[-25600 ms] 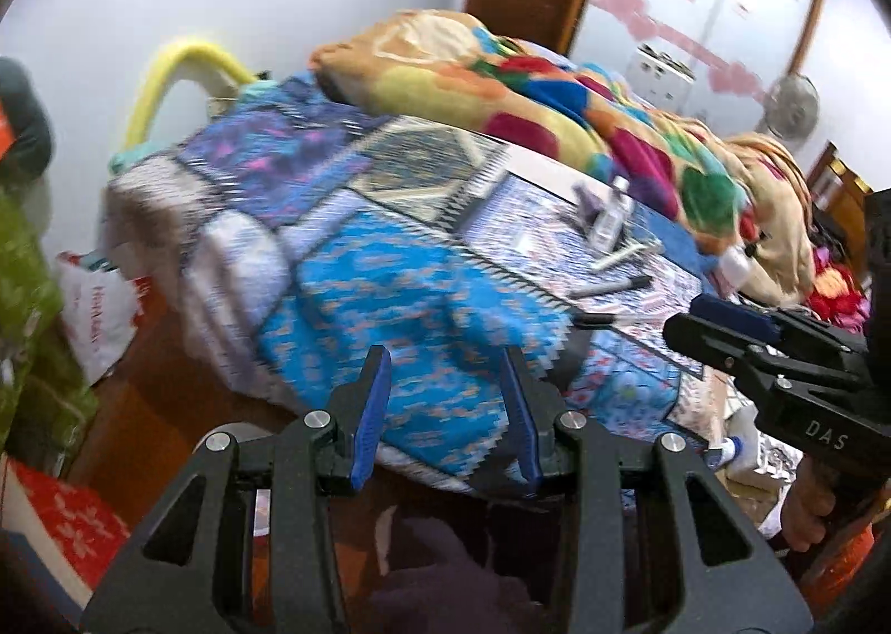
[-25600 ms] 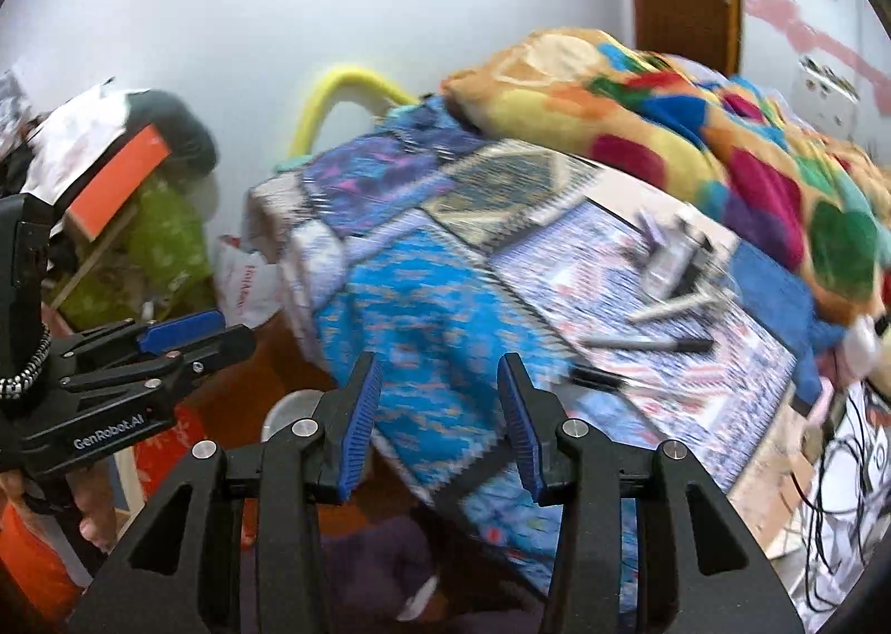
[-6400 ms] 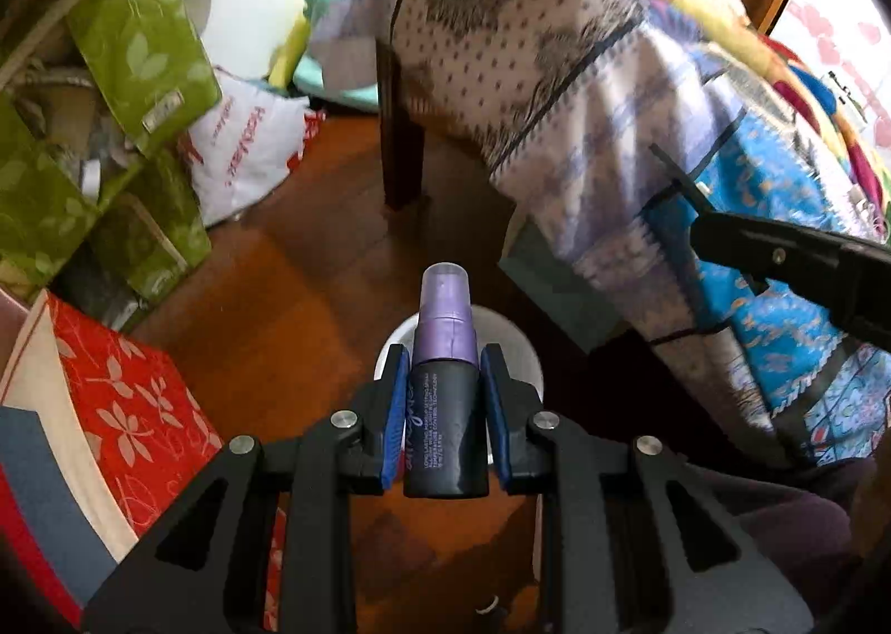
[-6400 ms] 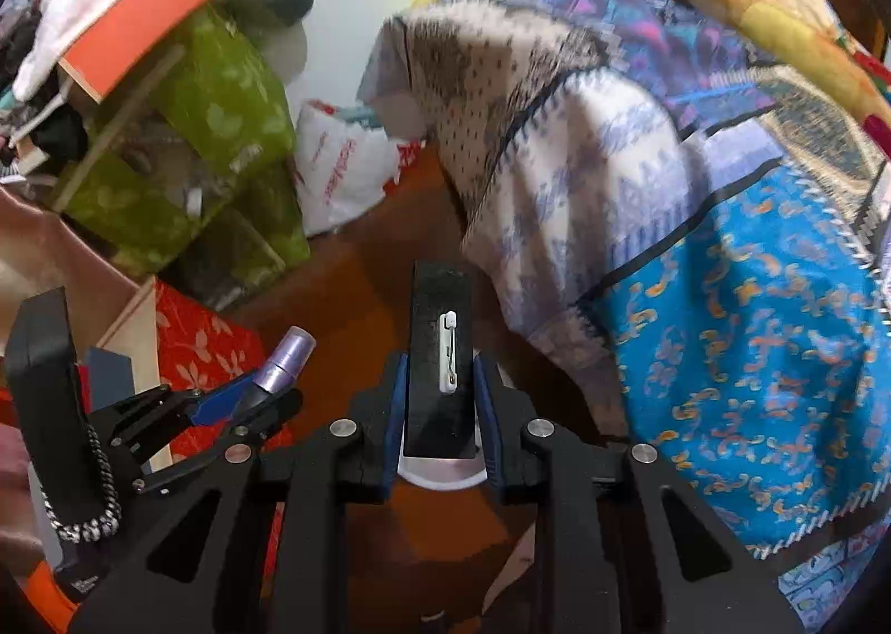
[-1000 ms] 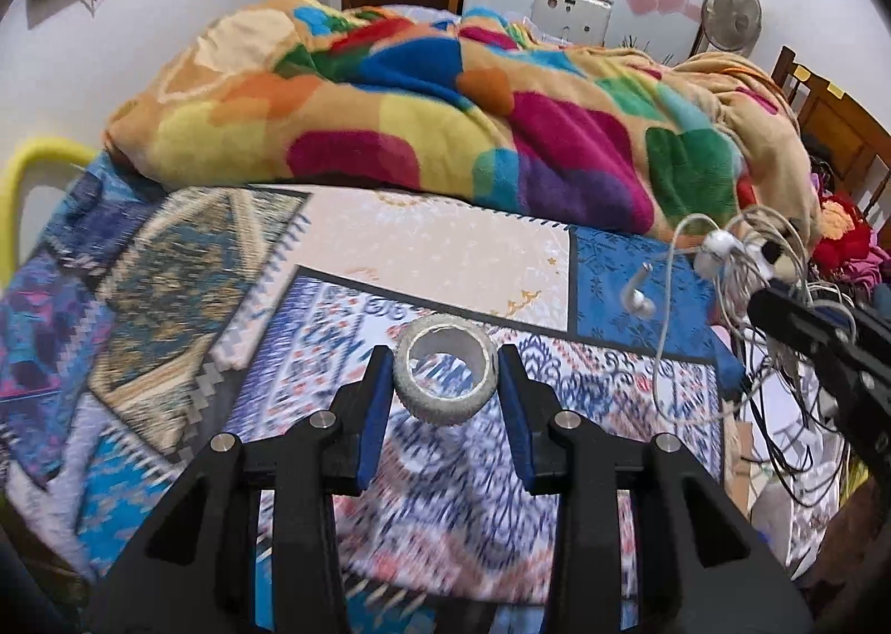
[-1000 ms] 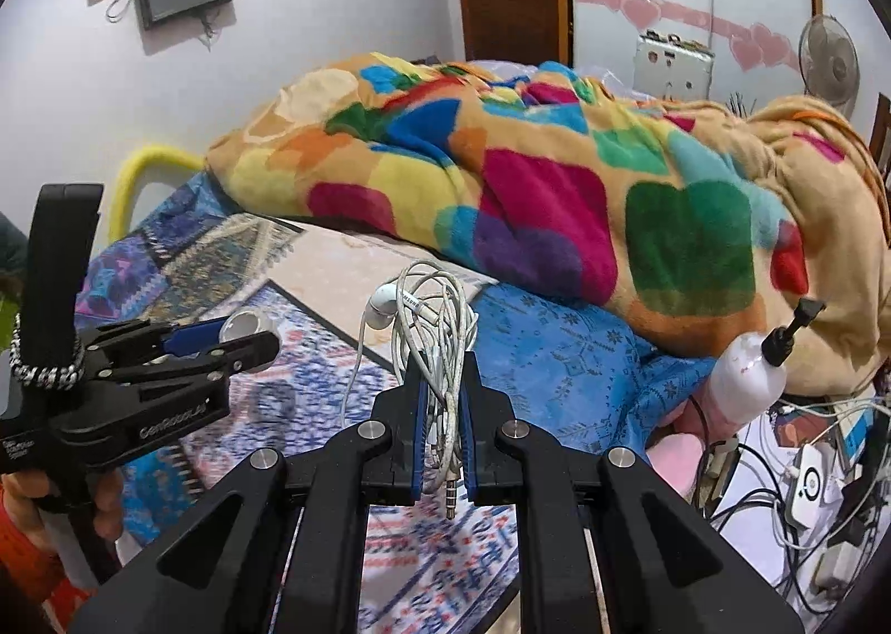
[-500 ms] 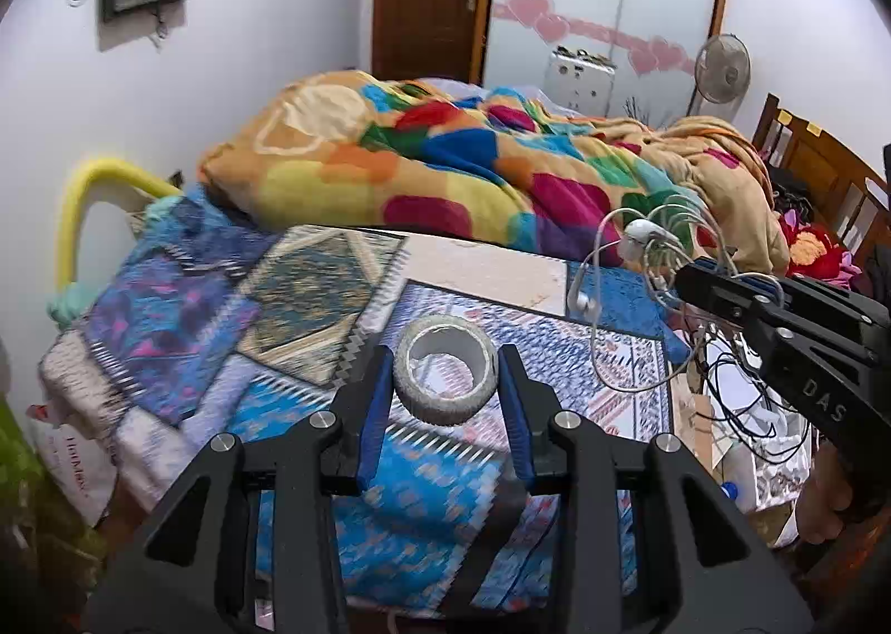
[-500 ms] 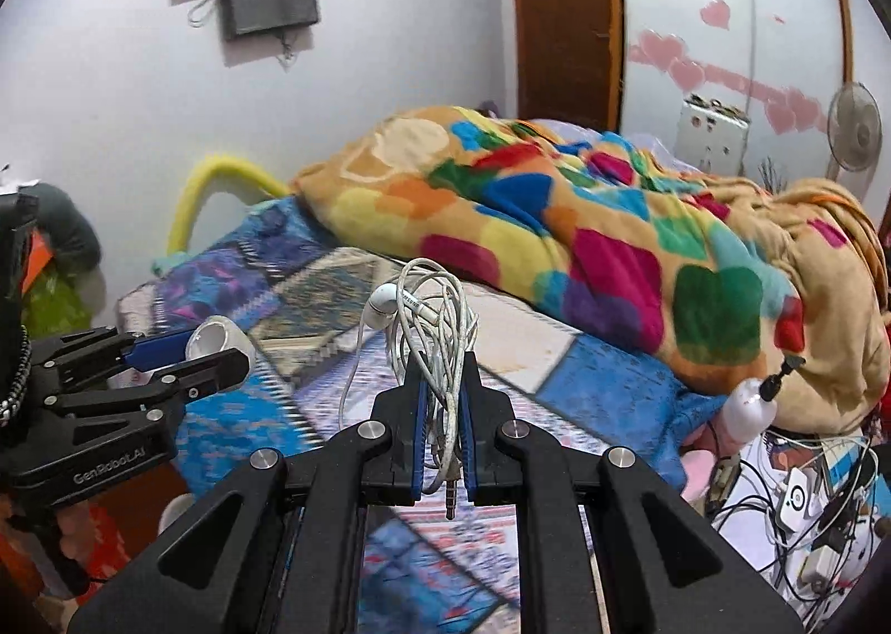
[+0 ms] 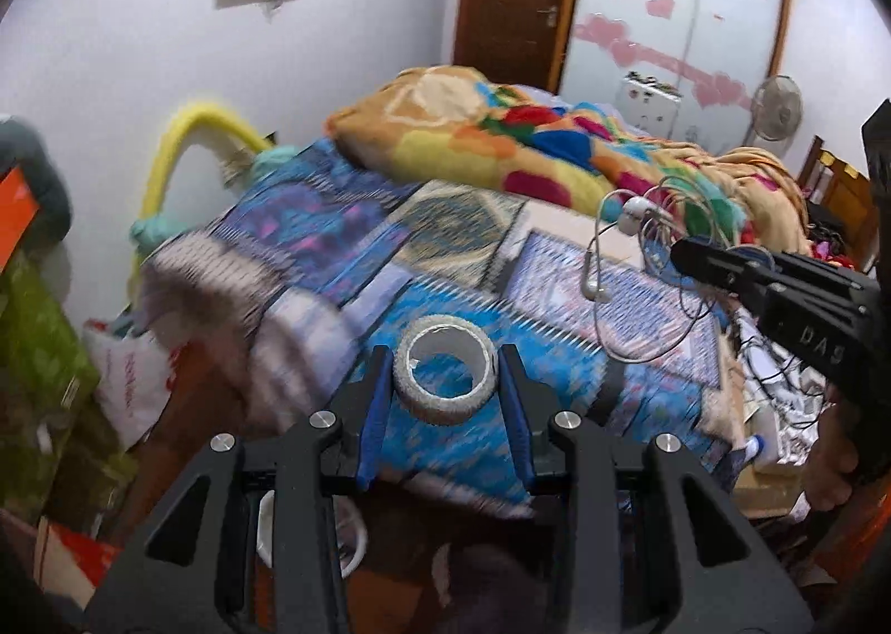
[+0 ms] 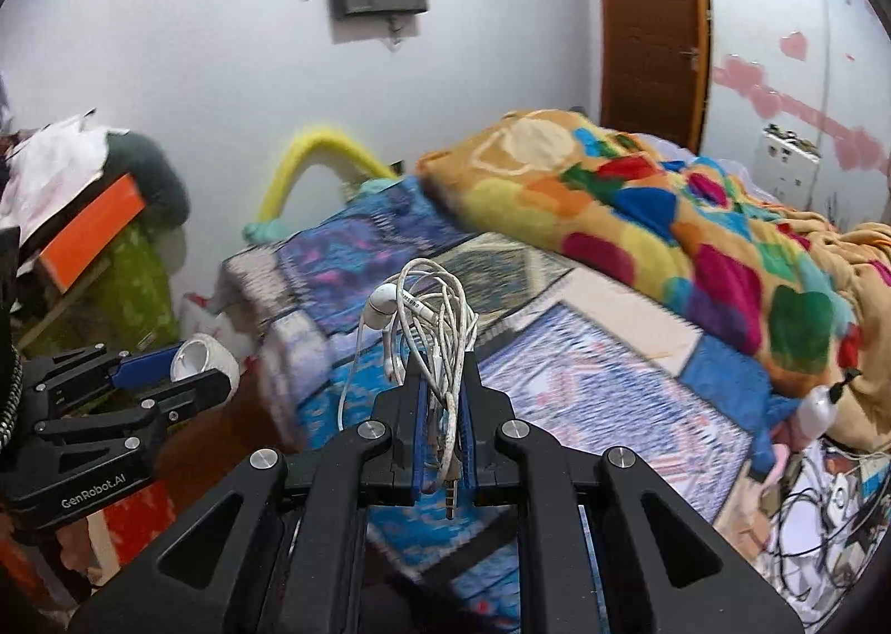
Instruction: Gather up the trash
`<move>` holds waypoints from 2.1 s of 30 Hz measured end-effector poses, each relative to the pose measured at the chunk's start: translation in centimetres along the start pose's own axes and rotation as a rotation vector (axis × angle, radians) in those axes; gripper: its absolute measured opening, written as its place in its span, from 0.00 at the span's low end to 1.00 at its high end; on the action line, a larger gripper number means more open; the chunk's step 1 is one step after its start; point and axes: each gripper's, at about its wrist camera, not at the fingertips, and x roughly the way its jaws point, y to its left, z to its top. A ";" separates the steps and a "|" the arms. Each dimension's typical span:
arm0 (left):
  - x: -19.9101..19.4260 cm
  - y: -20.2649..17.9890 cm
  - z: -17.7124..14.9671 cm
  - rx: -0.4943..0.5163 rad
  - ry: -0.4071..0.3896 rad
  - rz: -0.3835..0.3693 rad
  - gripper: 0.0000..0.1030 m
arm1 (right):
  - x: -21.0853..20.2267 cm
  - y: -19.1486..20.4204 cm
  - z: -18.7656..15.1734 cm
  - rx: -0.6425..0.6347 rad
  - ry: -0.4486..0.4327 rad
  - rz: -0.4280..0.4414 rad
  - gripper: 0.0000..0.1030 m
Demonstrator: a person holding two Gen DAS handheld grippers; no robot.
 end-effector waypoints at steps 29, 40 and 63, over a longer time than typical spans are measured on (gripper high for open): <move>7.4 21.4 -17.7 -0.497 0.256 0.251 0.36 | 16.5 20.2 -8.1 -0.300 0.419 0.273 0.09; 9.8 22.0 -17.9 -0.490 0.293 0.250 0.36 | 21.1 22.0 -7.7 -0.271 0.526 0.361 0.40; 0.0 16.6 -12.5 -0.342 0.153 0.294 0.47 | 9.8 17.4 -5.1 -0.250 0.295 0.242 0.40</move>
